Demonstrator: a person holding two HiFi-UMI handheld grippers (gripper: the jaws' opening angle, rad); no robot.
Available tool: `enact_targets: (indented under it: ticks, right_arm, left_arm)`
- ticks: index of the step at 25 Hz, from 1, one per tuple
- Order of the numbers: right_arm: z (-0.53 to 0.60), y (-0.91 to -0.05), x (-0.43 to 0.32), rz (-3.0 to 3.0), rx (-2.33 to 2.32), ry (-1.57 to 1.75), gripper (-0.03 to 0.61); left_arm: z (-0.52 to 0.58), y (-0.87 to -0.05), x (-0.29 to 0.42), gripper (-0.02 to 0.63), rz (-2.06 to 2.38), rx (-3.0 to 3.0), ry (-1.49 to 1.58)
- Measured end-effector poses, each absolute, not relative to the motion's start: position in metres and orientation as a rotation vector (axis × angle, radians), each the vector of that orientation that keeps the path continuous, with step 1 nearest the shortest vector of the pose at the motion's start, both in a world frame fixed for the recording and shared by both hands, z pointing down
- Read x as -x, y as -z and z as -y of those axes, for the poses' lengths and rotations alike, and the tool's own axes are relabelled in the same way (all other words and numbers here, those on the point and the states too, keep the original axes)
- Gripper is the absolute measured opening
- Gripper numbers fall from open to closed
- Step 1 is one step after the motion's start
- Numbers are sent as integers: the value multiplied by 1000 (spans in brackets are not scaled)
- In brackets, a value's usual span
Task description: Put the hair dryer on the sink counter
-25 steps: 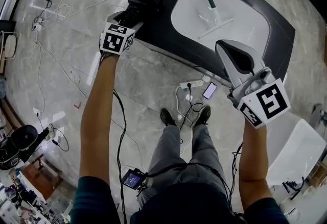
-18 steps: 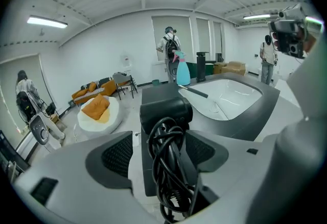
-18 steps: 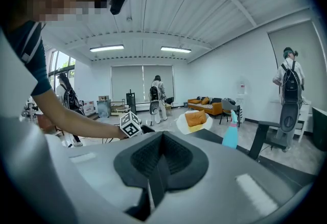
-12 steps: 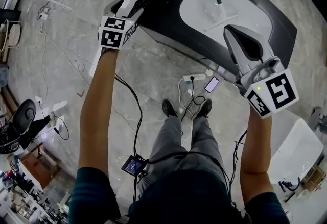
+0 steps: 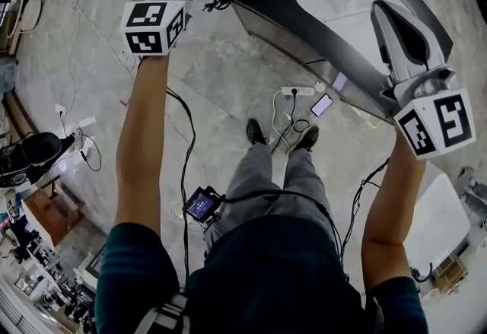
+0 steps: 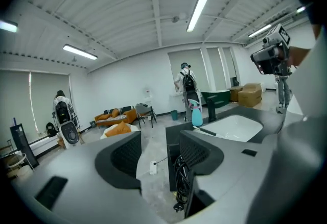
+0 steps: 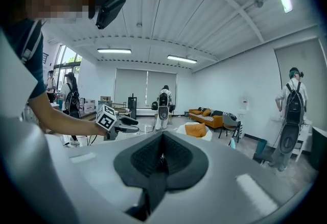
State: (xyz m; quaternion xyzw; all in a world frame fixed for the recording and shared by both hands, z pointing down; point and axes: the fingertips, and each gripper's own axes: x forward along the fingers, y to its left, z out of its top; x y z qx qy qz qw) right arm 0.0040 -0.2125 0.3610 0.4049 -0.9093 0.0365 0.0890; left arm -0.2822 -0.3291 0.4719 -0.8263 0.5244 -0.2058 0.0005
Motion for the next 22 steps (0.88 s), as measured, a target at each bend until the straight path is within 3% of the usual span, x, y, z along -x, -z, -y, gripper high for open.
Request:
enact_targets:
  ticks: [11,22]
  right_arm:
    - [158,-280,17,2755,-1163,-4,8]
    - [103,-220,39,2805,-1111,84,8]
  left_arm:
    - [217,-322,322,159,-1663,2505,322]
    - [112,-229,331,135,-1610,2471,179]
